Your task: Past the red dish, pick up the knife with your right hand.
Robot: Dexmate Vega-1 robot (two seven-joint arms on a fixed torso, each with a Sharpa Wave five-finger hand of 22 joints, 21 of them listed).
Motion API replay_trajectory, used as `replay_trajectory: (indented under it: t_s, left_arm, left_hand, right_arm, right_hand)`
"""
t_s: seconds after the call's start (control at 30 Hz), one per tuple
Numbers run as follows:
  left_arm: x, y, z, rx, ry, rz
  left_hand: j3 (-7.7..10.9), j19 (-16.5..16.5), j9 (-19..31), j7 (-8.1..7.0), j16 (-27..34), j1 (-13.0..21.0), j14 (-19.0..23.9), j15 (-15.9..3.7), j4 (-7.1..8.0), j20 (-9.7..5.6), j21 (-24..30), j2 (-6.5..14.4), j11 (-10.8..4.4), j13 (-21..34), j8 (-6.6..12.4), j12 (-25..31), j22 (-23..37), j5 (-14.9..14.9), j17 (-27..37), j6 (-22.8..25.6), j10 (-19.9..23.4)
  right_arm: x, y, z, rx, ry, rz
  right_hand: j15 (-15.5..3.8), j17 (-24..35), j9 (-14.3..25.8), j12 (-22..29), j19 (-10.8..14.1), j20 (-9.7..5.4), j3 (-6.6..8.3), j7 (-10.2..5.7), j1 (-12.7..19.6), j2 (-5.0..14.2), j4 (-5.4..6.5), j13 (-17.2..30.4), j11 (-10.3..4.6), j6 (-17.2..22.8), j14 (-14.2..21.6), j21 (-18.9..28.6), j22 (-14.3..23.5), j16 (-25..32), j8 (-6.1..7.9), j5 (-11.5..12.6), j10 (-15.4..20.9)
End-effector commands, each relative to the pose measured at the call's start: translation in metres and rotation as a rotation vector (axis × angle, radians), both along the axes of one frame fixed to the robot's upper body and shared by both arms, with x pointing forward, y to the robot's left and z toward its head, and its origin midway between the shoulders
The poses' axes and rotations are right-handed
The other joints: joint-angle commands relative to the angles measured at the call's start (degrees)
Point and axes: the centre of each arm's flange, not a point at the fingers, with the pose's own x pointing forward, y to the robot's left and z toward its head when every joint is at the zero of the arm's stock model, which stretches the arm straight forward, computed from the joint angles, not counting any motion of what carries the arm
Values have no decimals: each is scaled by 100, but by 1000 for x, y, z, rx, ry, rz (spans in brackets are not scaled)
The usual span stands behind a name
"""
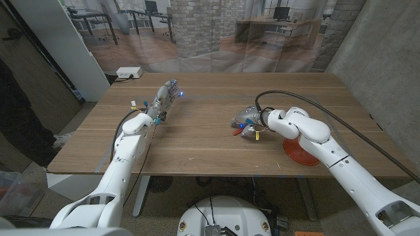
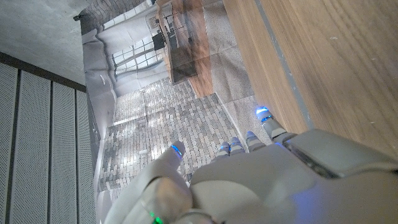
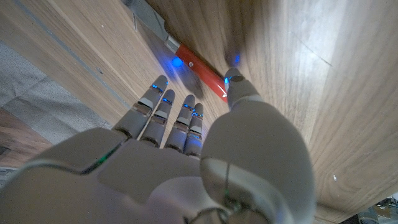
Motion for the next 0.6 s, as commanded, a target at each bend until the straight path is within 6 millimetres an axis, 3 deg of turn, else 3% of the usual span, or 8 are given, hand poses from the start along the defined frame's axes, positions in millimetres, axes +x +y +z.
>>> replay_trajectory:
  t_s: [0.03, 0.5, 0.6]
  left_arm:
    - [6, -3, 5, 12, 8, -4]
    - [9, -7, 12, 26, 4, -4]
    - [9, -7, 14, 28, 2, -3]
  left_hand:
    - [-8, -1210, 9, 32, -12, -44, -898, -11, -9, -30, -39, 296, -12, 25, 5, -4, 23, -10, 6, -615, -453]
    - [-26, -1214, 9, 30, -15, -42, -911, -5, -15, -32, -58, 286, -6, 25, 5, -6, 25, -8, 5, -624, -463]
    - [-29, -1214, 9, 30, -15, -41, -911, -5, -16, -31, -61, 284, -4, 25, 5, -5, 26, -8, 5, -623, -462]
  right_arm:
    - [6, -7, -7, 51, 1, -16]
    - [15, -24, -21, 148, -21, -33]
    - [16, -26, -25, 152, -31, -26]
  right_hand:
    - [-595, 19, 8, -15, 66, -533, -23, -22, 94, 13, -3, 8, -20, 67, 64, 21, 11, 58, 17, 41, 61]
    - [-611, 44, 13, 11, 333, -571, -82, -46, 292, 286, 31, 12, 1, 354, 373, 77, 16, 131, 70, 38, 305]
    - [-626, 33, 14, 14, 422, -562, -116, -75, 408, 285, -20, 12, -35, 460, 502, 95, 20, 147, 90, 24, 390]
